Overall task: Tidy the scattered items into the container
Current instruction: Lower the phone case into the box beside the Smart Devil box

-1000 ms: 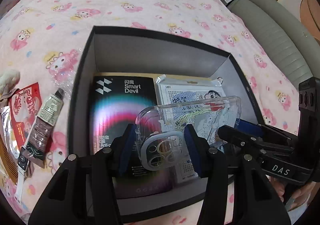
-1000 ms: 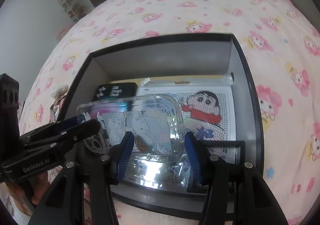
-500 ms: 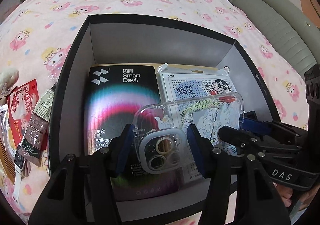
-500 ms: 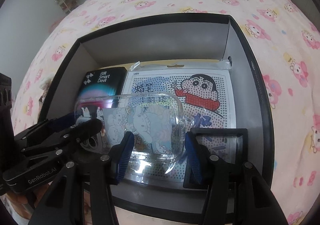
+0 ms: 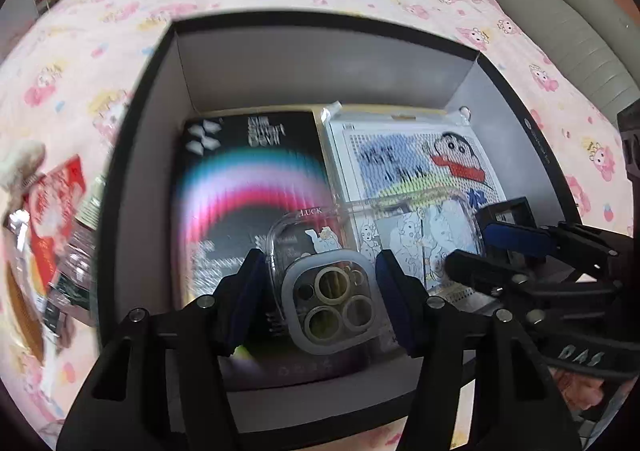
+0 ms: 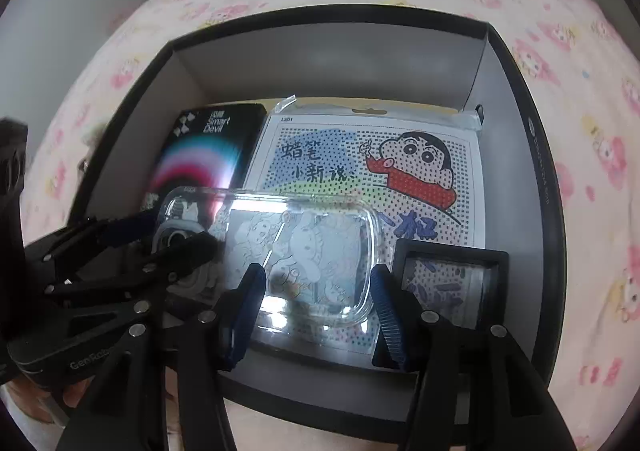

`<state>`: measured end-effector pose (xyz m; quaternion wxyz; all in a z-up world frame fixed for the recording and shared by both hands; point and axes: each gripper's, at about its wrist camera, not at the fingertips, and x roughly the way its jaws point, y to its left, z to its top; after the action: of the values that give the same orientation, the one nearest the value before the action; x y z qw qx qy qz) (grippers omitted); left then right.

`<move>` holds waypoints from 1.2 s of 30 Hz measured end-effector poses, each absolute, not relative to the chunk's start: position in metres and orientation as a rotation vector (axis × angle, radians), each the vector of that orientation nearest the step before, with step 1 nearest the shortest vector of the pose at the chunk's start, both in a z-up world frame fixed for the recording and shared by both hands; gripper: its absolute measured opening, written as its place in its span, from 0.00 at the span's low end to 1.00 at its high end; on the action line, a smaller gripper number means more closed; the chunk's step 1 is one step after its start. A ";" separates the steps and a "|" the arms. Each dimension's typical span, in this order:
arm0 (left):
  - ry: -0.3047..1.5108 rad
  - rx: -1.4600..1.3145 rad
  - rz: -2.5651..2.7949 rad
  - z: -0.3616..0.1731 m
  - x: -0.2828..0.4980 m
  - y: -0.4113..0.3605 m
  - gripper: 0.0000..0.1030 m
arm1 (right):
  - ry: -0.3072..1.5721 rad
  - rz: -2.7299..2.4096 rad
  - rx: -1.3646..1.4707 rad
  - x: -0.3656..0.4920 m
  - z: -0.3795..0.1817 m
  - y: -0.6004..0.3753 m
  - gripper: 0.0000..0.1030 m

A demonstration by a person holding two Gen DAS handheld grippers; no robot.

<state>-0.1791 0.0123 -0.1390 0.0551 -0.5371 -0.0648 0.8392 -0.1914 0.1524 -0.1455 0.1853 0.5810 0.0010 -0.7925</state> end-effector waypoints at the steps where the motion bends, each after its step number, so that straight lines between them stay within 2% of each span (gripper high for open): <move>1: -0.172 -1.611 2.574 -0.134 -0.179 0.014 0.55 | -0.027 -2.237 1.622 -0.192 -0.141 0.156 0.50; 7: -0.178 -1.590 2.561 -0.129 -0.185 0.029 0.55 | -0.106 -2.377 1.488 -0.188 -0.108 0.181 0.50; 11: -0.096 -1.614 2.527 -0.135 -0.191 0.051 0.55 | -0.057 -2.471 1.508 -0.191 -0.109 0.189 0.50; 19: 0.071 -1.675 2.536 -0.142 -0.196 0.069 0.55 | -0.103 -2.472 1.513 -0.197 -0.108 0.191 0.50; 23: 0.093 -1.736 2.571 -0.143 -0.197 0.059 0.55 | -0.099 -2.466 1.520 -0.200 -0.112 0.192 0.50; 26: 0.056 -1.758 2.576 -0.141 -0.195 0.047 0.53 | -0.112 -2.451 1.530 -0.201 -0.114 0.193 0.50; 30: -0.106 -1.684 2.543 -0.129 -0.192 0.038 0.52 | -0.119 -2.473 1.512 -0.201 -0.111 0.194 0.49; 36: -0.106 -1.641 2.430 -0.127 -0.205 0.061 0.51 | -0.130 -2.456 1.507 -0.201 -0.109 0.196 0.49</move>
<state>-0.2045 0.0613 -0.1270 0.1035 -0.5562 -0.0359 0.8238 -0.2013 0.1955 -0.1093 0.1284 0.5182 -0.0447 -0.8444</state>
